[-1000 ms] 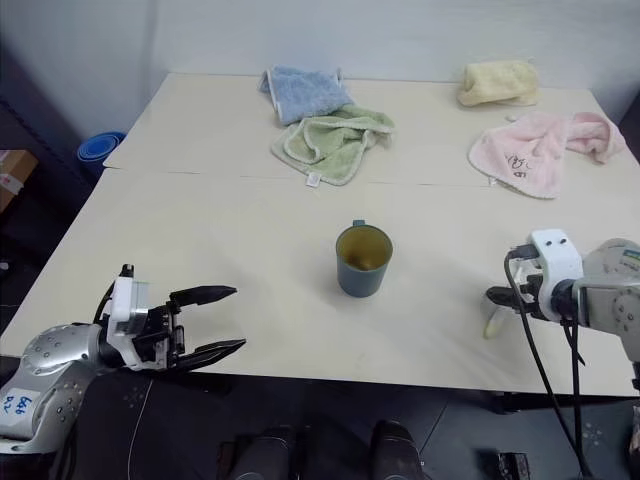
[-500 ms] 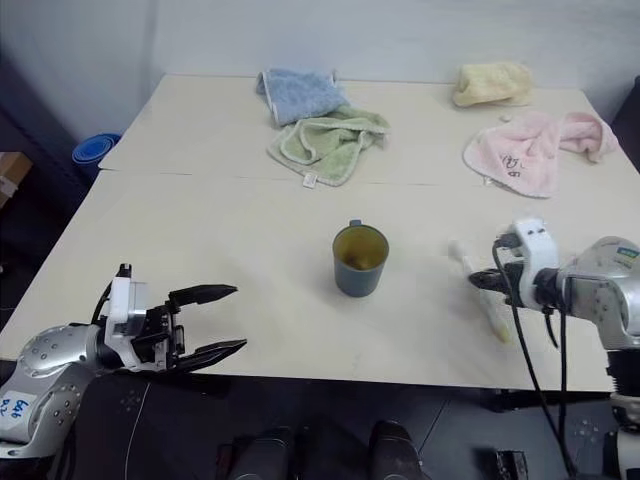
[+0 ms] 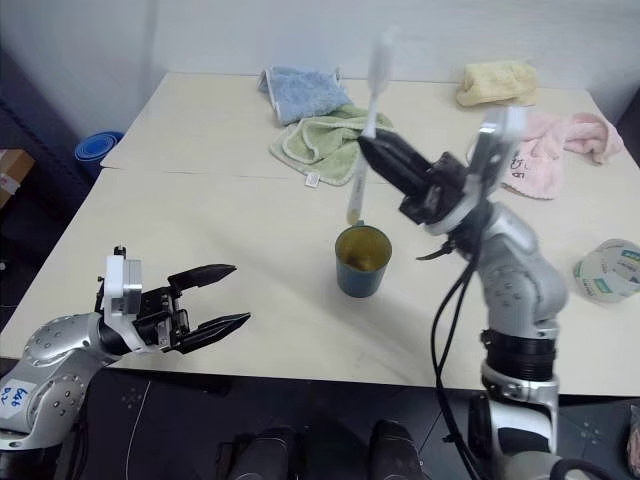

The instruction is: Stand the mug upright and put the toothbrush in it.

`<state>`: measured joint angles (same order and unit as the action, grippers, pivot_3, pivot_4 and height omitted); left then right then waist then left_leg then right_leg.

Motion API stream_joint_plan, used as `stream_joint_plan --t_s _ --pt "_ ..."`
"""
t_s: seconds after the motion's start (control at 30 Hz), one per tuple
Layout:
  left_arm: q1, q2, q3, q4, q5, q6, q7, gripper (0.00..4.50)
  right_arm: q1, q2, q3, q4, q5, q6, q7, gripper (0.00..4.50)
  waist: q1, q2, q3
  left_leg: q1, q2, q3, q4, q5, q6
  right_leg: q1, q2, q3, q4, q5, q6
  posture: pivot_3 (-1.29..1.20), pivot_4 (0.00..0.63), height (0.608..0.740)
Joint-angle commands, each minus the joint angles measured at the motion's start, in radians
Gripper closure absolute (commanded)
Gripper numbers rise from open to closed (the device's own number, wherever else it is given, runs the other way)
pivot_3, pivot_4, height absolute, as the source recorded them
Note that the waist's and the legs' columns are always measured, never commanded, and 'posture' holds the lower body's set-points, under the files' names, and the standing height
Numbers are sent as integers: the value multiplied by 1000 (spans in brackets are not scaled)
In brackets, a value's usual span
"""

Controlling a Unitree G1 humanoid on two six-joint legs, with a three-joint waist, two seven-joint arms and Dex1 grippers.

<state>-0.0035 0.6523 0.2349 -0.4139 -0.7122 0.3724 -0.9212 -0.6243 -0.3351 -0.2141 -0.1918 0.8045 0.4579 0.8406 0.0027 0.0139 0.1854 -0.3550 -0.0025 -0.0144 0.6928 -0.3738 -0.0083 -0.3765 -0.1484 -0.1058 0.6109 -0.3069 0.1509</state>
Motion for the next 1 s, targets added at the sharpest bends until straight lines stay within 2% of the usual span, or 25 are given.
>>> stream_joint_plan --t_s 0.03,0.1,0.2,0.37,0.53,0.67,0.83,1.0 --pt "-18 17 7 -8 -12 10 -8 0 48 29 49 60 -115 -179 63 4151 -5 0 0 0 0 0 0 0 0 0 0 0 0 0 0 0 150 740" --pt "-31 16 5 -2 4 0 -10 0 79 19 70 129 -177 -275 119 4151 -5 0 0 0 0 1 0 0 0 0 0 0 0 0 0 0 150 740" --pt "-37 15 9 5 31 -29 -15 0 97 15 61 182 -189 -327 152 4151 -9 1 1 0 0 1 0 0 0 0 0 0 0 0 0 0 150 740" --pt "1 33 43 31 69 -73 -36 0 139 -32 64 192 -222 -403 222 2715 -10 2 1 0 1 1 0 0 0 0 1 0 0 0 0 0 150 740" --pt "97 50 108 79 207 -206 -14 0 226 -184 -13 213 -239 -439 288 1067 -3 2 1 0 1 2 -1 0 0 0 0 0 -2 0 0 0 150 740" --pt "201 59 189 130 288 -300 -6 0 284 -304 -89 266 -238 -482 358 26 -3 2 1 0 1 4 -1 0 0 0 0 0 -4 0 0 0 150 740" --pt "358 49 300 230 319 -392 -31 0 402 -442 -140 444 -296 -649 533 26 -4 1 2 1 1 6 -3 -1 1 1 0 1 -6 0 0 0 150 740" --pt "405 18 309 248 329 -451 -9 0 429 -468 -148 557 -322 -721 549 26 -4 1 2 3 2 11 -3 -1 3 1 -1 1 -9 0 0 0 150 740"
